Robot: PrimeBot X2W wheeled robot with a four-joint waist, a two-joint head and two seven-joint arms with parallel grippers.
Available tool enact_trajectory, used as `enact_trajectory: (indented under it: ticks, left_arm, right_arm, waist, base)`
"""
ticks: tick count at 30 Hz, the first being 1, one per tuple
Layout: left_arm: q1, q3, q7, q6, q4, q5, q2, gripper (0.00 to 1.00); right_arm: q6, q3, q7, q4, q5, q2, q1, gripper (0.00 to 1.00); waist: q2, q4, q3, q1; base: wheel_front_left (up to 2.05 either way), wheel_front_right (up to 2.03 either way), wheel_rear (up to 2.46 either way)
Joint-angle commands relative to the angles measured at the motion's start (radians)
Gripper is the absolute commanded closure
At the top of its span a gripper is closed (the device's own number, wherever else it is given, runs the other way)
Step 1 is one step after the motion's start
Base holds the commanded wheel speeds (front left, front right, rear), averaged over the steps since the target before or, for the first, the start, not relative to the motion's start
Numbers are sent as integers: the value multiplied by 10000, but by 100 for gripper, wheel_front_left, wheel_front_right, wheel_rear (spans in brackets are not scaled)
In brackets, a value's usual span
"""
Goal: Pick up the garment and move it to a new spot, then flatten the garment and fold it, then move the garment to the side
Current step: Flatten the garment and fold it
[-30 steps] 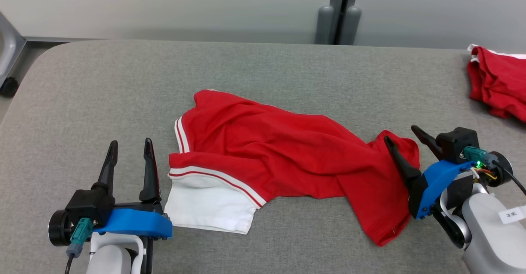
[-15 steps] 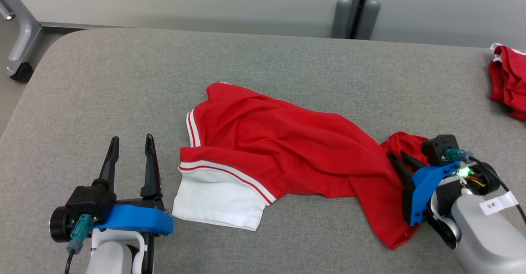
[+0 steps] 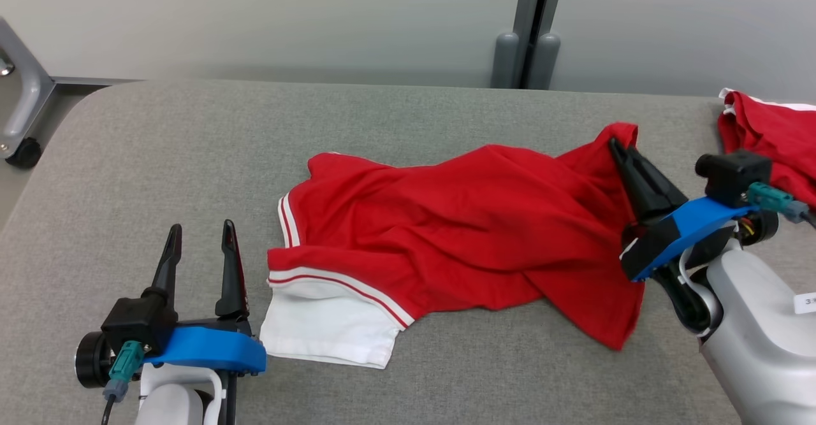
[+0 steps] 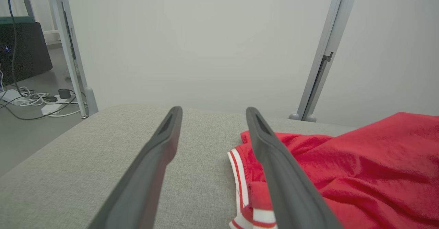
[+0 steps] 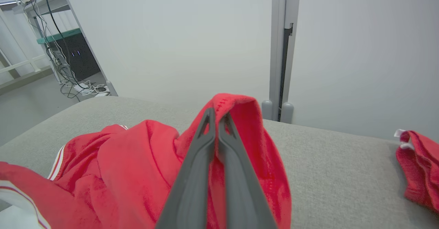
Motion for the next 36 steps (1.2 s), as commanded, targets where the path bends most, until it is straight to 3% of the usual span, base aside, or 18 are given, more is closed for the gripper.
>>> enact_trajectory:
  ticks: [1,14,21,27,28,30,31,32,36]
  left_arm:
    - [100,77,-45,-40,-12,27,14,0]
    - [-11,89,-45,-27,-200,34,2,0]
    - [-455,-215,-45,-65,-187,-35,-14,0]
    - [-816,-535,-45,-16,-134,-220,-25,0]
    - [-928,-650,-45,25,-131,-319,-28,0]
    - [-1013,-781,-45,79,-122,-406,-25,0]
    - [-1013,-781,-45,79,-122,-406,-25,0]
    - [-1051,-848,-45,108,-123,-444,-27,0]
    - [-1031,-776,-45,210,-121,-431,-28,0]
  right_arm:
    - [2,-124,-103,-320,245,-87,-37,100]
    - [2,-410,403,-1416,256,-232,146,100]
    - [2,-520,750,-29,-486,-205,-1324,100]
    - [2,-665,751,2056,-850,-5,-2821,100]
    - [2,-832,594,2854,-832,89,-3197,100]
    - [2,-889,453,3568,-935,172,-3493,59]
    - [2,-889,453,3568,-935,172,-3493,59]
    - [4,-859,273,4095,-977,354,-3698,0]
    - [2,-432,-218,4446,-1012,439,-3535,0]
  waist:
    - [0,-93,-78,0]
    - [0,-147,213,0]
    - [0,263,735,0]
    - [0,799,1210,0]
    - [0,936,1350,0]
    - [0,1043,1453,0]
    - [0,1043,1453,0]
    - [0,1071,1485,0]
    - [0,950,1376,0]
  base:
    - [0,0,0]
    - [0,0,0]
    - [0,0,0]
    - [0,0,0]
    - [0,0,0]
    - [0,0,0]
    - [0,0,0]
    - [0,0,0]
    - [0,0,0]
